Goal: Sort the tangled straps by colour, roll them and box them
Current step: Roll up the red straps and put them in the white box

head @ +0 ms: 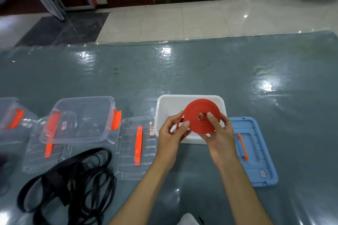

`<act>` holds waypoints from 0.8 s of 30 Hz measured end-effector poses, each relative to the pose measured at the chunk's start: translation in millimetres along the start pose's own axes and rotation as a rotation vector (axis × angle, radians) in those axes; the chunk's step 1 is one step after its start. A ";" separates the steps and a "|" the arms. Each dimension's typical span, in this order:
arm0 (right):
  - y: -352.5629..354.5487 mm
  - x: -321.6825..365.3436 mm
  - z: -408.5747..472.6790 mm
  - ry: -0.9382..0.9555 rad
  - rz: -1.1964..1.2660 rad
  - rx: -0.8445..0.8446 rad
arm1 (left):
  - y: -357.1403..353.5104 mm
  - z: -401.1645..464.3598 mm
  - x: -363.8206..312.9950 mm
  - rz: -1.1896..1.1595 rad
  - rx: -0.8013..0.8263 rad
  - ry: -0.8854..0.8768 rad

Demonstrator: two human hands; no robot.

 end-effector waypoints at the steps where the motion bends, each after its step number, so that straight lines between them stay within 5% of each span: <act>1: 2.0 -0.7 3.0 -0.026 -0.025 0.001 | 2.1 4.7 -1.8 0.005 -0.002 -0.003; 6: 8.1 6.3 18.5 -0.022 -0.184 -0.039 | 9.7 25.6 -4.5 0.102 -0.038 -0.003; 12: 1.9 -0.4 37.7 -0.105 -0.089 -0.020 | 4.0 38.4 12.7 0.182 -0.275 0.087; 17: 4.7 -10.9 46.9 -0.124 -0.044 -0.124 | -6.4 38.2 36.4 0.117 -0.234 0.287; 20: 9.0 -11.7 53.4 -0.108 -0.261 -0.223 | -2.6 48.8 46.3 0.121 -0.253 0.333; 24: 11.1 1.8 74.0 -0.047 -0.848 -0.258 | 5.5 72.1 57.6 0.204 -0.266 0.316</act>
Point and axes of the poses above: each hand's wrist, its own z-axis towards the middle knuckle, its own y-axis out of the back of the hand, x = y × z, the point moved 4 cm from there along z, towards the middle knuckle, and after that the axes turned 14 degrees about -y, right-handed, at the moved point
